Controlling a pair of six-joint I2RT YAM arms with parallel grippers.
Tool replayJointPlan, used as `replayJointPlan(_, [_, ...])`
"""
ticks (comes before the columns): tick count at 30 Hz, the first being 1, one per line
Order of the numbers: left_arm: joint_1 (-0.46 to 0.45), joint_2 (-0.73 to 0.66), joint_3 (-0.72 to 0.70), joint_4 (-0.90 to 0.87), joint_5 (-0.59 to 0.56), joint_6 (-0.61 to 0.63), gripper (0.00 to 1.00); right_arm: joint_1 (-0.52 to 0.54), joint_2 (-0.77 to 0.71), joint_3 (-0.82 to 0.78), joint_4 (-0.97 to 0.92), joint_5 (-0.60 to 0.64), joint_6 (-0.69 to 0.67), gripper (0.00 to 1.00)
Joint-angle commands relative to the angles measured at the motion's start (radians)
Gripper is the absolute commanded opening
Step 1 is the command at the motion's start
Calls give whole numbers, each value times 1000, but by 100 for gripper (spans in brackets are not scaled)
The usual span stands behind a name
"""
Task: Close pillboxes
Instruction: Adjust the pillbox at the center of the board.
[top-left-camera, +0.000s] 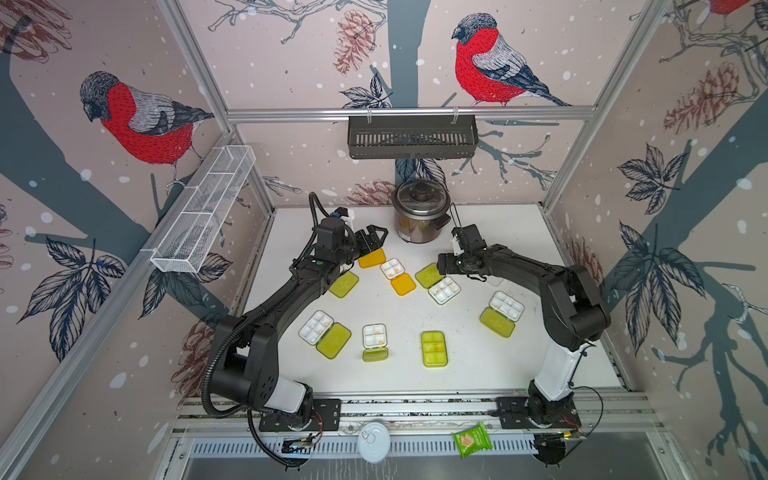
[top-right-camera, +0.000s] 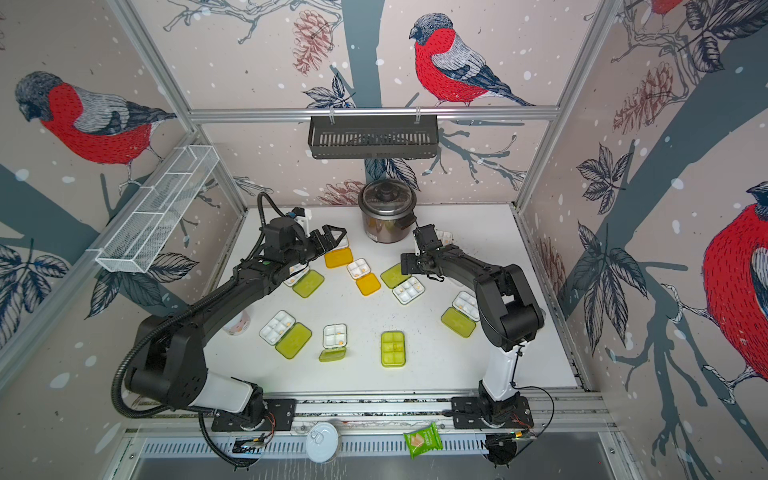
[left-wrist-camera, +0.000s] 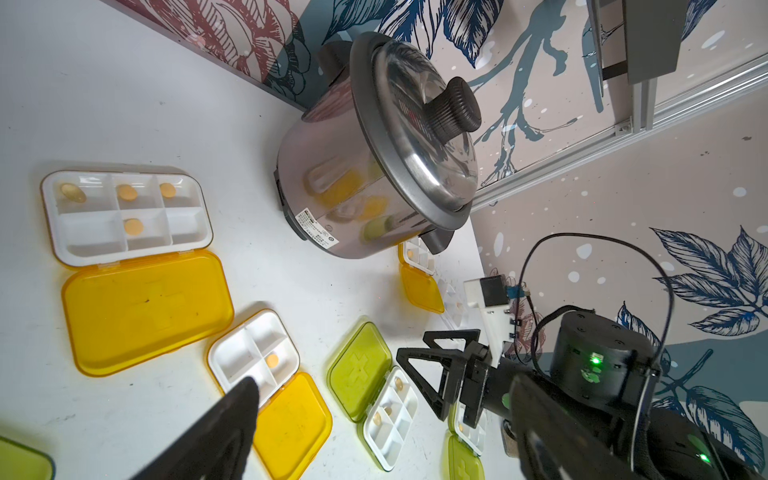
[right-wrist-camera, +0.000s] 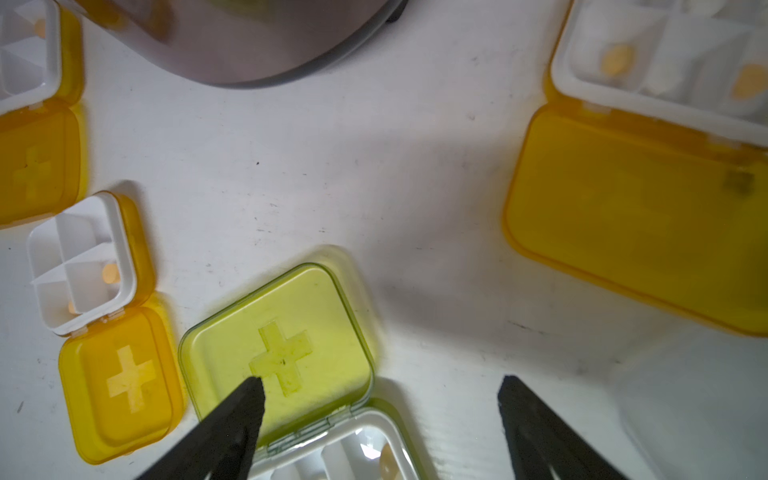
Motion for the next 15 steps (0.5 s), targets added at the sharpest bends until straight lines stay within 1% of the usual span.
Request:
replayJointPlan(1, [3, 5, 8, 32, 20, -3, 93, 1, 16, 2, 36, -32, 4, 89])
replayJointPlan(15, [2, 15, 9, 34, 36, -9, 92, 4, -6, -81, 111, -91, 75, 89])
